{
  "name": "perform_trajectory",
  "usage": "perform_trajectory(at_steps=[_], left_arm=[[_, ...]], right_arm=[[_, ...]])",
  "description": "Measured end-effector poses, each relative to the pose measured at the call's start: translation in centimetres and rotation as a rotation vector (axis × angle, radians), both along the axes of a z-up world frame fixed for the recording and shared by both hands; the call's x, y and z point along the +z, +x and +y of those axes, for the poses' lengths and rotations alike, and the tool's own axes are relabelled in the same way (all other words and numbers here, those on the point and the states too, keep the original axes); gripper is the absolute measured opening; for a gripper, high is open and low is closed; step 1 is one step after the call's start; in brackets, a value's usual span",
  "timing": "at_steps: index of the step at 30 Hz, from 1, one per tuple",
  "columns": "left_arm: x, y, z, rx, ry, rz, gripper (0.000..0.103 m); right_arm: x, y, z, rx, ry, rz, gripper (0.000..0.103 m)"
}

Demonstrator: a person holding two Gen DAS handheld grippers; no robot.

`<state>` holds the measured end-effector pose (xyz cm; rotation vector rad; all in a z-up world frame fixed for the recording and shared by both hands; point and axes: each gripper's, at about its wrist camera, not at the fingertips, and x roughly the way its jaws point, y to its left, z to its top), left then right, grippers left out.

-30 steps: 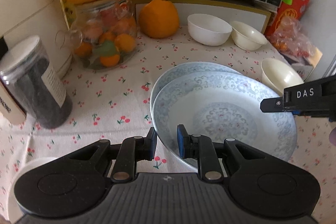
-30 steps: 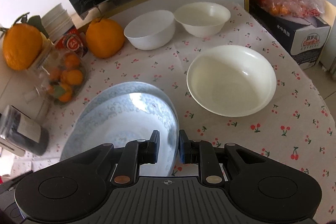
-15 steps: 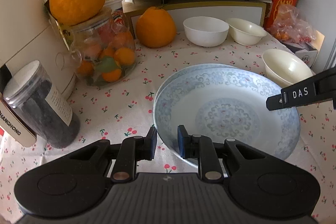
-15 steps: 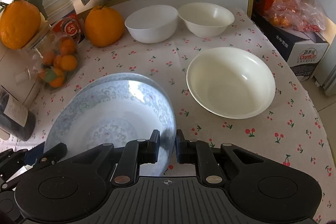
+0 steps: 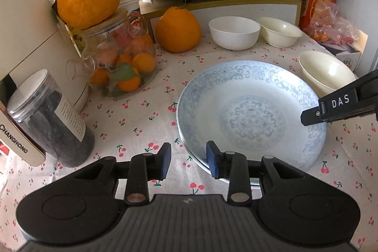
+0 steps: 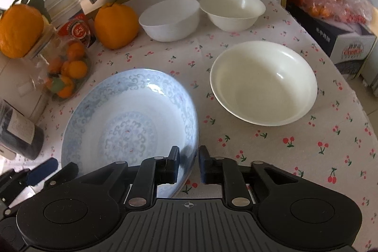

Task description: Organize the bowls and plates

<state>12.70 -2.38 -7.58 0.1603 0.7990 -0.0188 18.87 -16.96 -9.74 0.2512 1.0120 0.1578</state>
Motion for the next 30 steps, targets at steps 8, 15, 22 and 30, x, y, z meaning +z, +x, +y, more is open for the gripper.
perform_trajectory(at_steps=[8,15,22,30], left_arm=[[0.1,-0.1,0.7,0.028,-0.057,0.039,0.051],[0.8,-0.5,1.5,0.047,-0.092,0.064,0.067],[1.6,-1.5,2.3,0.044,-0.11,0.08,0.081],[2.4,-2.9,4.0,0.055,-0.113,0.084,0.092]], right_arm=[[0.3,0.1,-1.3,-0.03,0.091,0.035,0.047],[1.9,-0.7,-0.9,0.019,0.122,0.004,0.069],[3.1,-2.0,-0.1,0.063,0.128,-0.02,0.079],[3.9,-3.7,0.2,0.091,0.123,-0.049,0.087]])
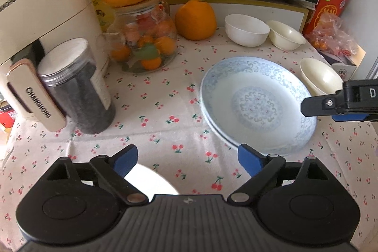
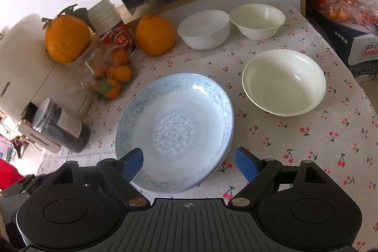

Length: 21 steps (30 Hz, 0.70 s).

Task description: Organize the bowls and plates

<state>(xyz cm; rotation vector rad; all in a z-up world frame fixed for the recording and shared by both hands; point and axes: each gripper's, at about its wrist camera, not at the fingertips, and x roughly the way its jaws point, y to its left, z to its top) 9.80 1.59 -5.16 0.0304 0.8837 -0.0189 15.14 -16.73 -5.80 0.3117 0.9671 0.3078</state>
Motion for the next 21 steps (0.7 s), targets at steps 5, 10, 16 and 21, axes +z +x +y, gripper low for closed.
perform_trajectory(at_steps=[5,10,16,21], left_arm=[[0.4,-0.7,1.0,0.004,-0.001,0.001,0.096],[0.7,-1.7,2.5,0.009,0.021,0.002,0.097],[0.7,-2.8,4.9,0.025,0.032,0.017,0.098],[0.8,-3.6,7.2,0.054,0.035,0.034,0.098]], right_arm=[[0.1,-1.1,0.6,0.027,-0.005,-0.01,0.089],[0.2,-2.3,1.9,0.068,-0.015,-0.022,0.09],[0.3,-3.3,3.9,0.121,-0.017,-0.023,0.09],[0.2,-4.0,5.8,0.159,-0.025,-0.02,0.09]])
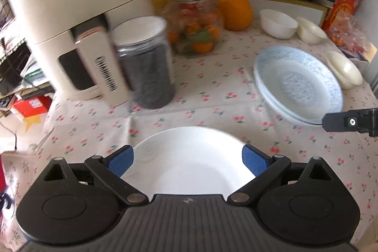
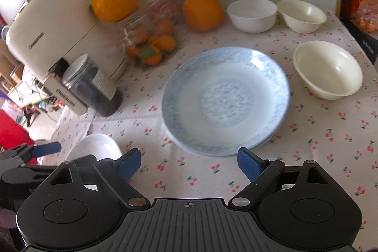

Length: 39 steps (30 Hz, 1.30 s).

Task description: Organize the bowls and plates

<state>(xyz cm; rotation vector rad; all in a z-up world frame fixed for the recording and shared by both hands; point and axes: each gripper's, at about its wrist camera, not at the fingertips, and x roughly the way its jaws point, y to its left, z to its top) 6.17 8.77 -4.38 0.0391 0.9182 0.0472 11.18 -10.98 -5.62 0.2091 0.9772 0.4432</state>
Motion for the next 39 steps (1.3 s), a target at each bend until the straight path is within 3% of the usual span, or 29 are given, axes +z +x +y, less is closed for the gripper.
perform_trajectory(at_steps=[13,18,29,39], left_arm=[[-0.9,-1.7,6.6,0.116,-0.076,0.072,0.096],[-1.5,-1.9,7.9,0.115,-0.121,0.121,0.085],[-2.5,-2.1,8.5,0.104,-0.194,0.211,0.05],[-2.7,-2.1,8.2,0.087,-0.208,0.234,0.036]], right_arm=[[-1.4,-1.9,4.7,0.092,0.011,0.054,0.09],[-2.4,-2.5,6.3,0.112,0.034,0.087,0.09],[-3.7,-3.8,8.5,0.171,0.046,0.087,0.09],[-4.2,-4.6,9.4,0.206,0.038,0.089,0.086]])
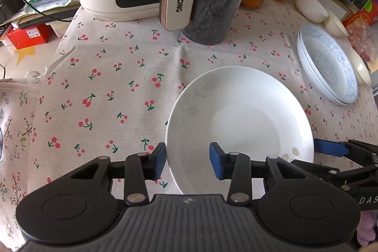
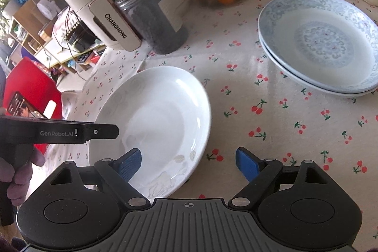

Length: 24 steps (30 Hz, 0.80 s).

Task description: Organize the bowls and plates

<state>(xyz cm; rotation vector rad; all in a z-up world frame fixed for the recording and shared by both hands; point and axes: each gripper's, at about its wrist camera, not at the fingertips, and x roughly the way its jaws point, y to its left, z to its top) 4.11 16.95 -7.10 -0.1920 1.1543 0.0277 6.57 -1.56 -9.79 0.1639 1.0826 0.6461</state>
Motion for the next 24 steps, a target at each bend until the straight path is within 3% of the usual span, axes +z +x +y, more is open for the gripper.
perform_trajectory(at_steps=[4,11,18,24], left_arm=[[-0.13,0.15,-0.15,-0.001,0.017,0.005,0.033],[-0.24,0.31,-0.14,0.004,0.029,0.009,0.03],[-0.25,0.52,-0.23,0.01,0.037,0.008,0.03],[0.37,0.62,-0.68,0.008,0.011,-0.019,0.028]], right_arm=[[-0.05,-0.26,0.29,0.012,-0.006,-0.008,0.076],[-0.15,-0.31,0.58,0.029,-0.002,-0.007,0.041],[-0.15,-0.36,0.41,0.01,-0.027,-0.016,0.026],[0.74,-0.19,-0.32,-0.025,-0.037,-0.065,0.025]])
